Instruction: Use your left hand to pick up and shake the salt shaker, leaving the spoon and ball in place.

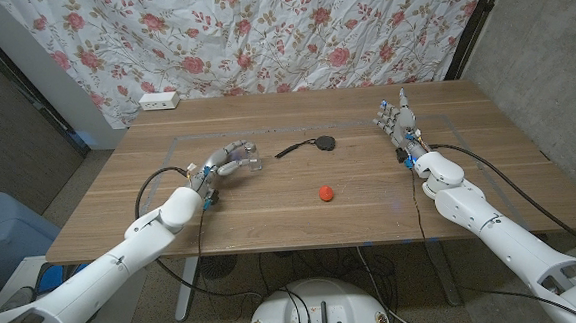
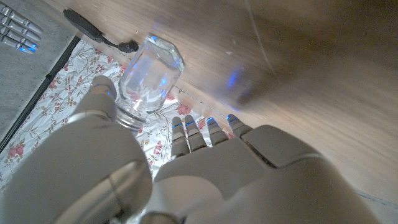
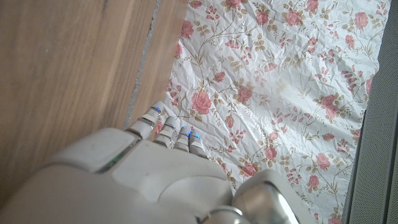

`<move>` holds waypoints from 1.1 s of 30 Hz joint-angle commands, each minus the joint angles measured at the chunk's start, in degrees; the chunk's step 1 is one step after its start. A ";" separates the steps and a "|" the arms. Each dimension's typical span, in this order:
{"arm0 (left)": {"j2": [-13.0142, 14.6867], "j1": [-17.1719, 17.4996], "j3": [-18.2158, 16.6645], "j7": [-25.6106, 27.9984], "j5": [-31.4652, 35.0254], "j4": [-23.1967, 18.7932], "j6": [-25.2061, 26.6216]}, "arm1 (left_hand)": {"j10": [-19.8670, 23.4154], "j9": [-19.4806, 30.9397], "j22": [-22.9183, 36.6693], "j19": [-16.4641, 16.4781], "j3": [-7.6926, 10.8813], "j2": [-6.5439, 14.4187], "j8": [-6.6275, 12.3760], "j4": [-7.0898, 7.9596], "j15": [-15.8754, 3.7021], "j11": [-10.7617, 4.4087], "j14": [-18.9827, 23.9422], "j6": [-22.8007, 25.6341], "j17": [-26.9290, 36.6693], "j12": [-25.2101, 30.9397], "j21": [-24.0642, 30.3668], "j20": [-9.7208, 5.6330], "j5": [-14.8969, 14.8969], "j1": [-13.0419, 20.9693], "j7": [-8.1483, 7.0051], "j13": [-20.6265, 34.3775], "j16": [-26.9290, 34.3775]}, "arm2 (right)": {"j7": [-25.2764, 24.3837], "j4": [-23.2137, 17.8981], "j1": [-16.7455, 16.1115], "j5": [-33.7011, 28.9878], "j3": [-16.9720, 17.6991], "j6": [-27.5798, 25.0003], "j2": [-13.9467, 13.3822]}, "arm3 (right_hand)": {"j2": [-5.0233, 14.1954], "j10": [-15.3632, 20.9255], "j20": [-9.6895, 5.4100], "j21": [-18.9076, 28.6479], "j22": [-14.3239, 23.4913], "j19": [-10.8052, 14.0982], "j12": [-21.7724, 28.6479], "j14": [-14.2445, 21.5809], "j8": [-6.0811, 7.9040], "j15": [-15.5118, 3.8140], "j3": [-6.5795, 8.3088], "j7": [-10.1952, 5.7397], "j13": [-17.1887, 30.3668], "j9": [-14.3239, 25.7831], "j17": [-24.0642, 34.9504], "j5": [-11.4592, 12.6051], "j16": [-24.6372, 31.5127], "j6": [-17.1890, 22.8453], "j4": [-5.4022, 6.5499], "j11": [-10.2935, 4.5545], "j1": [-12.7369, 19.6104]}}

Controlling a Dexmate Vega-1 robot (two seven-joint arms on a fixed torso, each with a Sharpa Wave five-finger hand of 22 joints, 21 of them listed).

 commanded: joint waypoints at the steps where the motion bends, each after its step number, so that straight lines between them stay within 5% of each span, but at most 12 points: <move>1: 0.61 -0.81 -0.56 -5.55 -3.53 1.68 -5.06 | -2.91 0.07 0.18 -2.07 -0.37 0.12 -0.11 0.25 0.53 0.60 -2.72 -3.03 0.17 0.01 0.10 -0.17 -0.03 -1.67 0.61 0.02 0.10 | 0.01 0.01 0.01 0.00 0.00 -0.01 0.01 | 5.63 -0.42 0.18 0.30 0.30 0.26 0.00 -0.06 0.20 -1.95 -0.39 0.49 0.19 0.20 0.33 0.53 -0.28 -0.01 0.01 0.04 -0.11; 5: 0.19 -0.54 -1.19 -5.62 -4.66 1.78 -5.89 | -4.82 0.05 0.17 -3.77 -0.47 0.25 -0.12 0.35 1.04 2.28 -4.16 -5.38 0.19 0.15 0.05 -1.30 -0.07 -2.88 1.29 -0.02 0.26 | 0.01 0.01 0.01 0.00 0.00 -0.01 0.01 | 5.62 -0.47 0.17 0.30 0.30 0.27 -0.02 -0.03 0.20 -1.91 -0.39 0.48 0.19 0.20 0.33 0.53 -0.27 -0.01 0.01 0.04 -0.11; 11: -0.52 -0.59 -2.02 -6.58 -6.90 1.67 -6.51 | -5.04 0.04 0.15 -4.06 -0.52 0.38 0.05 0.43 1.09 2.12 -4.64 -5.83 0.18 0.35 0.17 -2.68 -0.11 -3.50 1.91 -0.03 0.31 | 0.00 0.00 0.00 0.00 0.00 -0.01 0.01 | 5.63 -0.37 0.19 0.30 0.30 0.27 0.02 -0.05 0.21 -1.91 -0.39 0.45 0.20 0.20 0.34 0.54 -0.28 0.01 0.01 -0.01 -0.11; 33: -4.69 -3.02 -3.48 -10.56 -15.06 5.88 -7.08 | -4.95 0.01 0.16 -2.92 -0.84 1.59 0.89 1.39 0.70 2.36 -4.21 -4.17 0.16 0.87 0.91 -3.15 -0.42 -6.26 2.26 -0.08 0.84 | 0.01 0.02 0.02 -0.01 -0.01 0.00 0.01 | 5.63 -0.47 0.21 0.31 0.30 0.27 -0.02 0.01 0.21 -1.86 -0.40 0.47 0.21 0.19 0.35 0.54 -0.26 0.01 0.01 -0.02 -0.11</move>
